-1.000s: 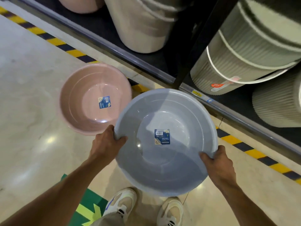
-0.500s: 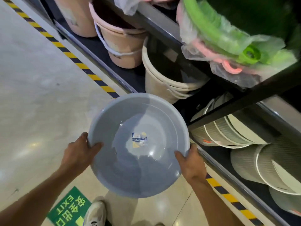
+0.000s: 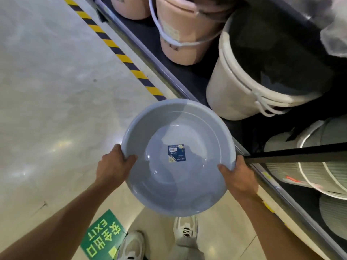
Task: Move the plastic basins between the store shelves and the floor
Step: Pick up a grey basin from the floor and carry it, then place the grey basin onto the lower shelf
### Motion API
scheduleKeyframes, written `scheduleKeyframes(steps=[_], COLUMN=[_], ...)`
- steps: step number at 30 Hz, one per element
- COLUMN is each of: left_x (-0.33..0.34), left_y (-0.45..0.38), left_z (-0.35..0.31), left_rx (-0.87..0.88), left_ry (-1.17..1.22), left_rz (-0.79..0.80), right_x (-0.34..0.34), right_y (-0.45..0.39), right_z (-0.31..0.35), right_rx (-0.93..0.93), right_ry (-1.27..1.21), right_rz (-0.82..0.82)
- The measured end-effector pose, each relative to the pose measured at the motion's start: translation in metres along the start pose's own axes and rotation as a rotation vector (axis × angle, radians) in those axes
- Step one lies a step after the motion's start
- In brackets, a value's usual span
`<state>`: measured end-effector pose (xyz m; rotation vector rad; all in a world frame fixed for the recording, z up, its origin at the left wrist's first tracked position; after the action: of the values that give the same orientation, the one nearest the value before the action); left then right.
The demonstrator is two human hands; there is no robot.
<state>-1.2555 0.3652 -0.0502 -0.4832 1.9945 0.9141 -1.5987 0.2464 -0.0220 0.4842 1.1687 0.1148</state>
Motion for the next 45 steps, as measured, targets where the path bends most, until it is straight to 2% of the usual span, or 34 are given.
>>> scheduleKeyframes(steps=[7, 16, 23, 27, 32, 37, 45], left_x=[0.076, 0.111, 0.135, 0.147, 0.149, 0.133, 0.014], left_y=[-0.052, -0.078, -0.098, -0.100, -0.102, -0.094, -0.052], left_z=[0.020, 0.041, 0.050, 0.060, 0.063, 0.059, 0.029], left_rx=[-0.024, -0.091, -0.122, -0.163, -0.207, -0.272, -0.292], left_ry=[-0.048, -0.142, -0.031, 0.150, 0.262, 0.346, 0.451], left_rz=[-0.045, -0.037, -0.034, -0.017, 0.038, -0.036, -0.103], right_x=[0.079, 0.136, 0.168, 0.180, 0.178, 0.158, 0.058], right_y=[-0.067, -0.106, -0.126, -0.130, -0.135, -0.129, -0.097], right_z=[-0.015, -0.011, -0.012, -0.019, -0.018, -0.009, 0.063], right_rx=[-0.034, -0.077, -0.115, -0.062, -0.004, -0.021, -0.109], right_ry=[0.022, 0.061, 0.065, -0.102, -0.276, -0.309, -0.345], right_rz=[-0.009, 0.022, -0.026, 0.069, 0.145, 0.092, 0.041])
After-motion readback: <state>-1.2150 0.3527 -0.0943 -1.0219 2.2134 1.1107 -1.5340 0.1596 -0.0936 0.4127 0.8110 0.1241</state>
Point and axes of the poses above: each hand's wrist, its own y-axis away from the middle knuckle, its own x-axis out of the palm, z = x × y, the point moved 4 cm from there along -y, towards the middle knuckle, and after that the axes turned 6 degrees about -z, right-handed, at the moved point
